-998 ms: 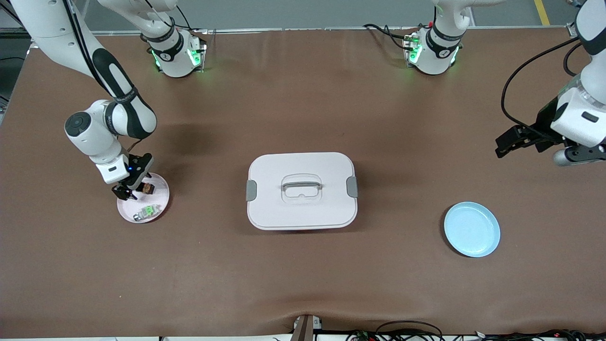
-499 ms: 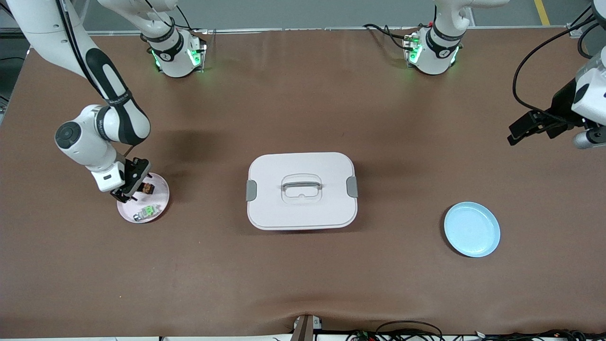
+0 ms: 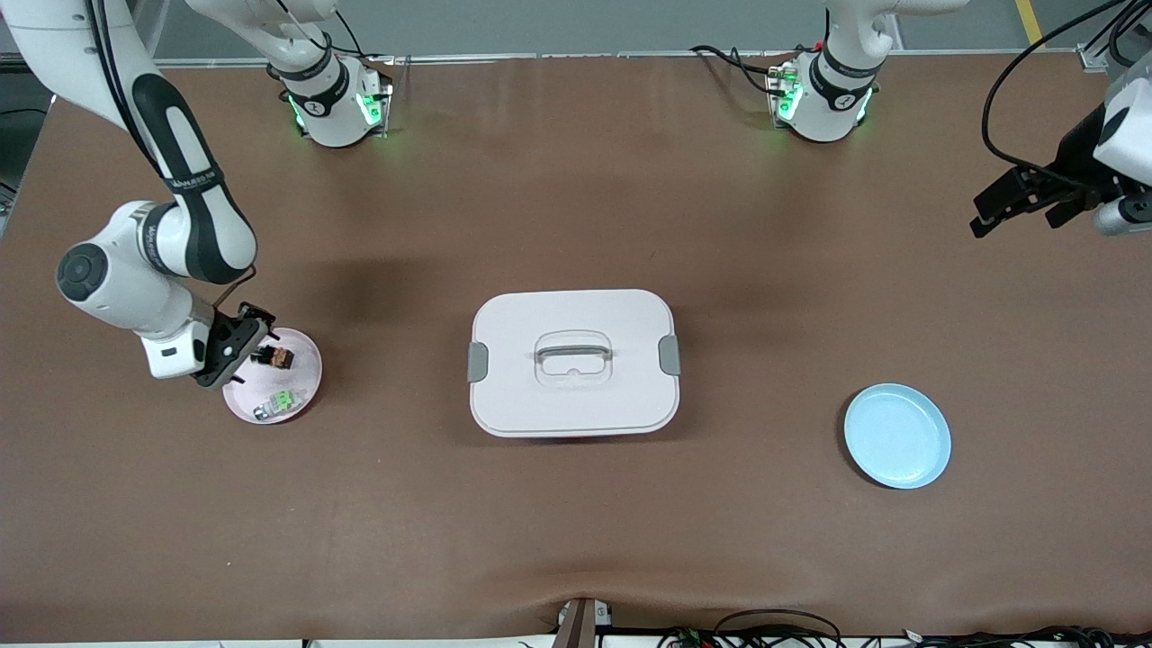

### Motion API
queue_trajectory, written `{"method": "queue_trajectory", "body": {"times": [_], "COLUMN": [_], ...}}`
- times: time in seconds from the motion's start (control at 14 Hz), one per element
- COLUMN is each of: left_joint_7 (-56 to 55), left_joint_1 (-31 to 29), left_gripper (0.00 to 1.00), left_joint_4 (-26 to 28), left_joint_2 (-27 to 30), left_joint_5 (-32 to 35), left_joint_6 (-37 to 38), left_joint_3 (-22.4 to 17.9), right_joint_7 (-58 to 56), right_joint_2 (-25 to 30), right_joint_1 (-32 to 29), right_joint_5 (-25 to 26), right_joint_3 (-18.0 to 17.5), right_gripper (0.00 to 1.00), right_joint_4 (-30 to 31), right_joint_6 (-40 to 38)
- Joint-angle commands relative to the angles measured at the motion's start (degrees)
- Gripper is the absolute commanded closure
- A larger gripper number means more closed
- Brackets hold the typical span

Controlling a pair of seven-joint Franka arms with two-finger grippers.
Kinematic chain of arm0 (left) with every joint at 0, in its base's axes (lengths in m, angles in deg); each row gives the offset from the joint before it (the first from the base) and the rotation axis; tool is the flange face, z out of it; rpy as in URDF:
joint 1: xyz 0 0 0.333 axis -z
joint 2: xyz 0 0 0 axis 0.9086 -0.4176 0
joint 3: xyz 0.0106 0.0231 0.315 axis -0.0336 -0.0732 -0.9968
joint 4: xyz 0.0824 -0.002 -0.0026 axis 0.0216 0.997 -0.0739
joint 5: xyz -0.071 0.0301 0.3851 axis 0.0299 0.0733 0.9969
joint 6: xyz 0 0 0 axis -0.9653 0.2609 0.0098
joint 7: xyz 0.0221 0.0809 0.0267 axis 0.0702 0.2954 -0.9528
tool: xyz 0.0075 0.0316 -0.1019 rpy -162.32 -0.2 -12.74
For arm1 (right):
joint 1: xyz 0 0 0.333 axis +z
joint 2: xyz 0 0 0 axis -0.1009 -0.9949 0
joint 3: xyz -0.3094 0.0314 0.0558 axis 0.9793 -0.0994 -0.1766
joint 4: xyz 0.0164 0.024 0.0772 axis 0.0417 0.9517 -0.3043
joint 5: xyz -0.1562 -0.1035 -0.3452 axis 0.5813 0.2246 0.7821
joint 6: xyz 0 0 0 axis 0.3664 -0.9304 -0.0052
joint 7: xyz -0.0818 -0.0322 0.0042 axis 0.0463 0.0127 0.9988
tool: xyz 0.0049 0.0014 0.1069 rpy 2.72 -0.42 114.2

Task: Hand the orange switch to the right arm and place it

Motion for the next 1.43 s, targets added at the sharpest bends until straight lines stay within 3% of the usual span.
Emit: {"method": "queue_trajectory", "body": {"times": [0.0, 0.21, 0.5, 0.78, 1.14, 1.35], "left_joint_7": [2.0, 3.6, 5.0, 6.3, 5.2, 6.1], "left_joint_1": [0.4, 0.9, 0.2, 0.3, 0.7, 0.8], "left_gripper": [0.0, 0.0, 0.0, 0.0, 0.0, 0.0], "left_joint_4": [-1.4, -5.8, -6.2, -6.2, -6.3, -6.4], "left_joint_2": [0.6, -3.7, -4.5, -4.4, -4.5, -4.8], "left_joint_5": [-0.6, 0.2, 0.2, 0.2, 0.2, 0.2], "left_joint_6": [1.4, 1.9, 2.1, 2.7, 3.0, 2.9], "left_joint_3": [-0.3, -0.3, -0.4, -0.4, -0.4, -0.4], "right_joint_7": [5.9, 9.9, 19.7, 25.5, 34.4, 35.3], "right_joint_2": [3.4, 3.4, 3.1, 3.4, 2.2, 2.1], "right_joint_1": [-0.5, -0.6, -1.5, -3.0, -6.0, -6.4], "right_joint_5": [-0.2, -0.2, 0.8, 1.7, 3.1, 4.9], "right_joint_3": [-0.1, 0.7, 1.2, 1.4, 1.5, 1.5], "right_gripper": [0.0, 0.0, 0.0, 0.0, 0.0, 0.0], "right_joint_4": [0.3, -4.1, -12.8, -15.7, -27.2, -29.4], "right_joint_6": [-3.2, -9.0, -21.7, -23.9, -33.3, -33.4]}}
